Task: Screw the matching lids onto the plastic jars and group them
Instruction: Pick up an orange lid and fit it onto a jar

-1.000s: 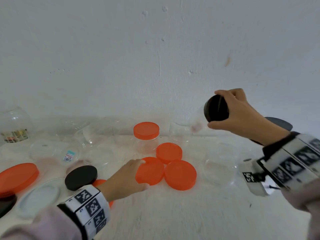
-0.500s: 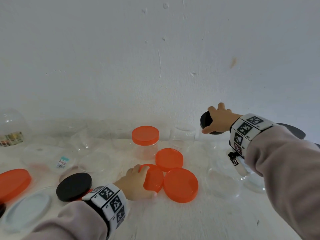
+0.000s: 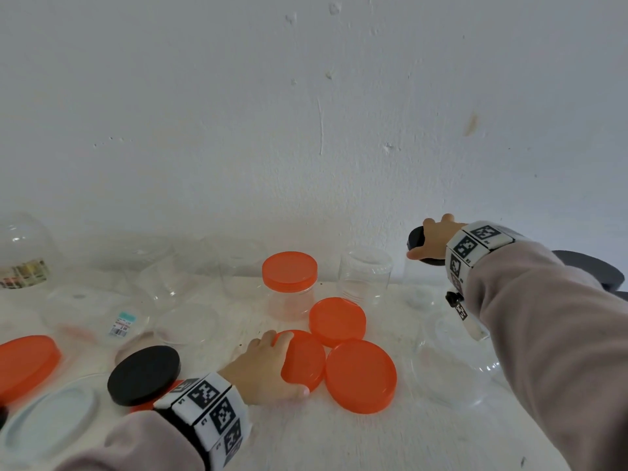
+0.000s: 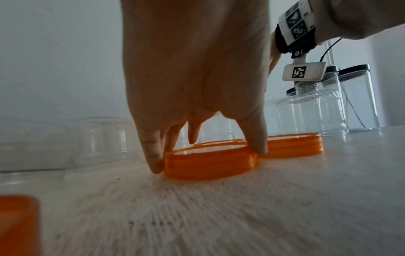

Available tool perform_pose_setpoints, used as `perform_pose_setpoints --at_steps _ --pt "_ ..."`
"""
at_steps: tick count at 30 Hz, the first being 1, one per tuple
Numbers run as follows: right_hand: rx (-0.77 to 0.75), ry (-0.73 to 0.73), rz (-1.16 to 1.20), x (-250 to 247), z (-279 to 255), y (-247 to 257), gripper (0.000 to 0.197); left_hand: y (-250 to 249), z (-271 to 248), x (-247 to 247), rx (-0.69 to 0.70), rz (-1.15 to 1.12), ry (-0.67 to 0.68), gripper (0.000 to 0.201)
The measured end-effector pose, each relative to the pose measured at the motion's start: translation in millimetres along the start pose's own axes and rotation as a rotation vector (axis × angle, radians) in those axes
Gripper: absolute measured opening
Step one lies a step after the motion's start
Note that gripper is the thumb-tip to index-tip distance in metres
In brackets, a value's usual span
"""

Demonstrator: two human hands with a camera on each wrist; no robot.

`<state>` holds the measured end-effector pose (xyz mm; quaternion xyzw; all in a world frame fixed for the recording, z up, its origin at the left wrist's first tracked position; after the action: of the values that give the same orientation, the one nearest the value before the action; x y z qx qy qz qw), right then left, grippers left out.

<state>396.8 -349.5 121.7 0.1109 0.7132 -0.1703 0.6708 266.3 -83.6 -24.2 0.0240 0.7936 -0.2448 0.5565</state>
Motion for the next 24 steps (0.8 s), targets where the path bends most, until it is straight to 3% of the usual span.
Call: perform_pose_setpoints --at_steps 9,16,20,24 --pt "-0.059 0.044 -0.11 6 23 10 0.053 3 0 -3 -0.002 -0.047 -0.025 0.101" --pt "-0.164 -0.063 -0.081 1 8 59 0.063 7 0 -12 -0.001 -0.121 -0.122 0.106" --pt "-0.22 0.048 -0.002 24 -2 93 0.058 11 -3 -14 -0.001 -0.175 -0.189 0.107" --pt "-0.154 0.13 0.091 46 5 101 0.063 19 -8 -12 -0.008 -0.219 -0.23 0.11"
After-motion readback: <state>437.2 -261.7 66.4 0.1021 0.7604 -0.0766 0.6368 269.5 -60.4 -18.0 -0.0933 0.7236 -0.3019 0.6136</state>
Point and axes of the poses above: each hand's wrist, its own z-axis towards the middle knuckle, its own x-axis out of the palm, y = z × x, the point moved 6 cm from there along z, towards the middle knuckle, and after that the axes turned 15 degrees about x, right-handed, at the moved point
